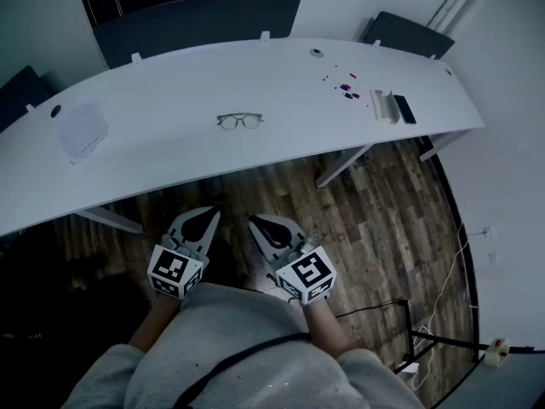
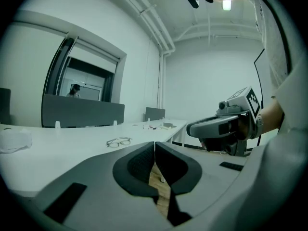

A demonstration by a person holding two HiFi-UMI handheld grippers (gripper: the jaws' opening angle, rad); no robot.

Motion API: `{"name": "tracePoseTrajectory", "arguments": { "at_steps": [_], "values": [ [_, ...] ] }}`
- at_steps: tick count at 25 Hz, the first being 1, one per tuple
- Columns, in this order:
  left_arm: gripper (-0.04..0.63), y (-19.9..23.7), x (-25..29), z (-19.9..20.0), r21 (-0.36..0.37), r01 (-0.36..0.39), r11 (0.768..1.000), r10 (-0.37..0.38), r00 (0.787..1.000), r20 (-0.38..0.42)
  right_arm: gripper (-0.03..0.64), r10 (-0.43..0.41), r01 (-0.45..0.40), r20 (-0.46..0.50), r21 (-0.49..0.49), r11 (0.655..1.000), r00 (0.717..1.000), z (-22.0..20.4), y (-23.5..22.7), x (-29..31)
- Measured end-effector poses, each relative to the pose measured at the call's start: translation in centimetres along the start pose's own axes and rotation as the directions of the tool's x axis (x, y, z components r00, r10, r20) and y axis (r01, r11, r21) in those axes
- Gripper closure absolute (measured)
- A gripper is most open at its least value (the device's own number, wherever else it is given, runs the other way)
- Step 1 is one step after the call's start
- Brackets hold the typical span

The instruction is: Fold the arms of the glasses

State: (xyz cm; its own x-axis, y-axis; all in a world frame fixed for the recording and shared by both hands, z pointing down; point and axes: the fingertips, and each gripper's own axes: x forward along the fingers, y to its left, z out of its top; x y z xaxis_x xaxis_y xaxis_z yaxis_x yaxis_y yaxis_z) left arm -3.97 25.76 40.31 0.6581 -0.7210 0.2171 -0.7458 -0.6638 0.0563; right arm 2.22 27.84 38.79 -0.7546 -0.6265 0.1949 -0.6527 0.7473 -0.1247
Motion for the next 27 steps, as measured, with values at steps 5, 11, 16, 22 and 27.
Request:
{"name": "tracePoseTrajectory", "arguments": {
  "at_steps": [5, 11, 16, 22, 27],
  "values": [
    [0.577, -1.9, -1.2, 0.2, 0.000, 0.002, 1.000, -0.002, 1.000, 0.014, 0.598, -0.023, 0.022, -0.001, -0.015, 1.000, 1.000, 0.0, 1.2, -1.8],
    [0.577, -3.1, -1.7, 0.3, 0.000, 0.009, 1.000, -0.009, 1.000, 0.016, 0.598, -0.047, 0.047, 0.014, -0.007, 0.999, 0.999, 0.1, 1.4, -3.2],
    [0.577, -3.7, -1.6, 0.3, 0.006, 0.018, 1.000, -0.018, 1.000, 0.008, 0.598, -0.037, 0.037, 0.025, 0.012, 0.999, 0.999, 0.0, 1.4, -3.7],
    [0.577, -3.8, -1.3, 0.5, 0.018, 0.025, 1.000, -0.025, 1.000, -0.006, 0.598, -0.038, 0.037, 0.035, 0.021, 0.999, 0.999, 0.2, 1.3, -3.8],
    [0.577, -3.3, -0.7, 0.4, 0.014, 0.023, 1.000, -0.022, 1.000, -0.020, 0.598, -0.047, 0.045, 0.040, 0.051, 0.998, 0.998, 0.0, 0.3, -3.5]
  ]
}}
